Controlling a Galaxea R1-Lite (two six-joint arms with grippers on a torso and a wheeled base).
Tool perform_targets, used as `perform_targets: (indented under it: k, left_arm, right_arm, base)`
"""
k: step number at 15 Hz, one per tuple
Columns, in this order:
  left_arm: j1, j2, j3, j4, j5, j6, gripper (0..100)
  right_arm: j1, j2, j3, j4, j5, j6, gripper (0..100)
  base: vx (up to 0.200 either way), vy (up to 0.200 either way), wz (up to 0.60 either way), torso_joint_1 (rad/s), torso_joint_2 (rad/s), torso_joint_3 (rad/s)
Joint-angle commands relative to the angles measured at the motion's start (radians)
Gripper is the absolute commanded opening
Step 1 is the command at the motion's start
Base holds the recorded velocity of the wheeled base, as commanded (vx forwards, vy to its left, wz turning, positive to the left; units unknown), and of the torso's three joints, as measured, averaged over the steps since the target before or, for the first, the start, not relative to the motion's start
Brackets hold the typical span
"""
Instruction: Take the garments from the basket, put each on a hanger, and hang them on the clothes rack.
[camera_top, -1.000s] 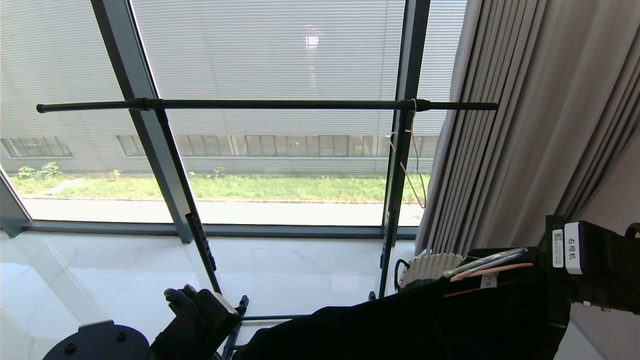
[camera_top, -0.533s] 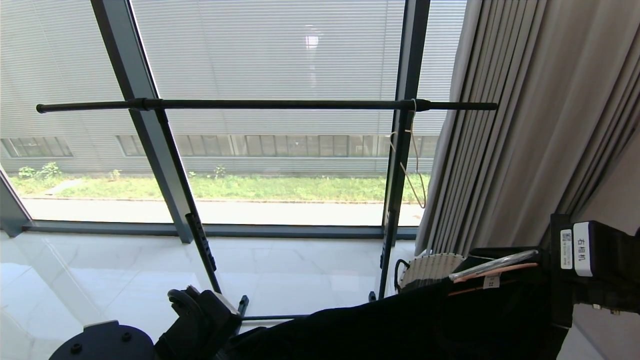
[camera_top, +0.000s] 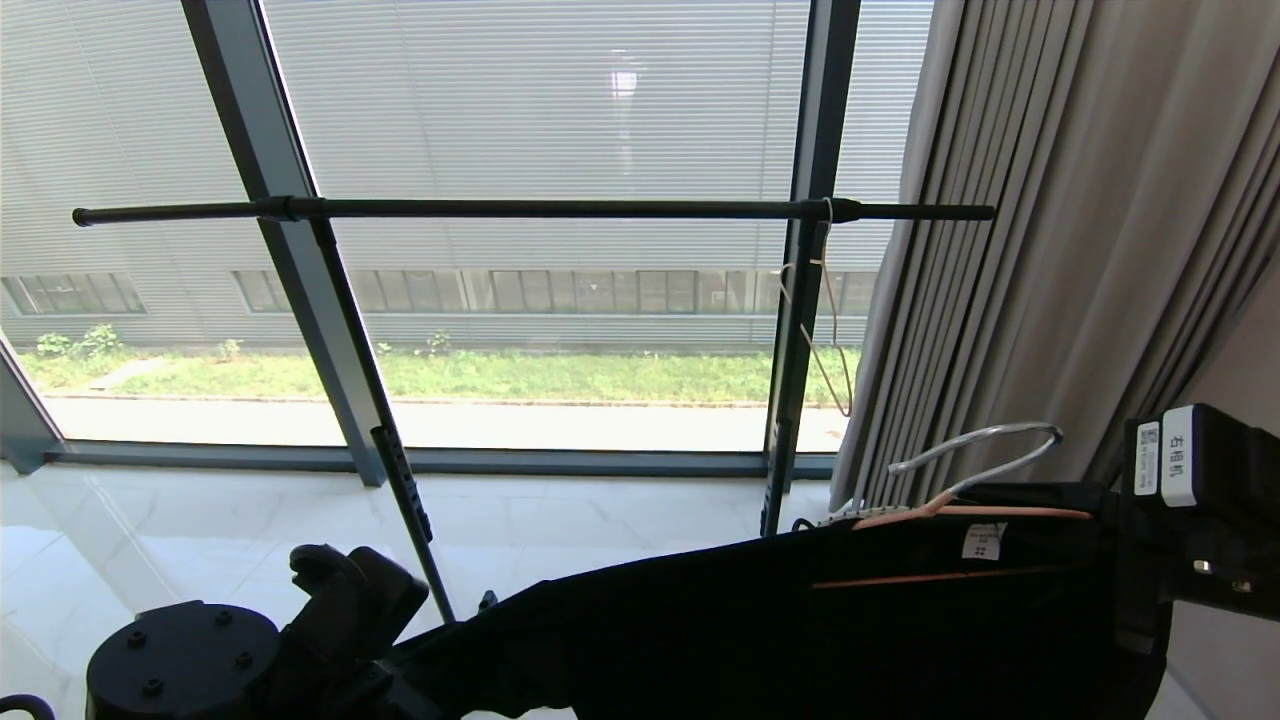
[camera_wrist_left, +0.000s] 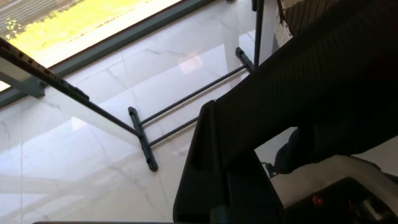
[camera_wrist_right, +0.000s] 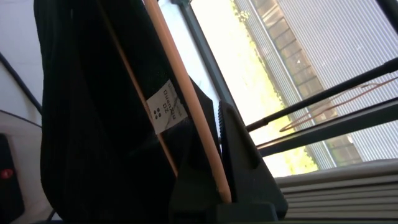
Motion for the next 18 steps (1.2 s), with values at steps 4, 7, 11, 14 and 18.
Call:
perform_targets:
  k: [4,7,11,14,18]
  left_arm:
    - [0.009,0.006,-0.021,-0.001,0.006,-0.003,100]
    - [0.016,0.001,-0.035,-0.001,0.009,-0.006,100]
    - [0.118,-0.014,-0.043,-0.001,0.115,-0.007,100]
    - [0.208,-0.019,-0.092,-0.001,0.197,-0.02,100]
    - [0.213,-0.019,-0.106,-0.001,0.237,-0.021,100]
  right_arm:
    - [0.002,-0.003,0.0,-0.001,-0.001,-0.002,0]
    - [0.002,-0.003,0.001,0.001,-0.027,0.01,0]
    - [0.001,0.001,0.006,0.068,-0.248,0.157,0]
    - [0.002,0.069,-0.005,0.197,-0.514,0.337,0]
    - [0.054,0.202,-0.075,0.246,-0.666,0.57,0]
  base:
    - [0.0,0.0,0.0,0.0,0.0,0.0]
    - [0.0,0.0,0.0,0.0,0.0,0.0]
    - [0.0,0.0,0.0,0.0,0.0,0.0]
    - [0.0,0.0,0.0,0.0,0.0,0.0]
    - [0.0,0.0,0.0,0.0,0.0,0.0]
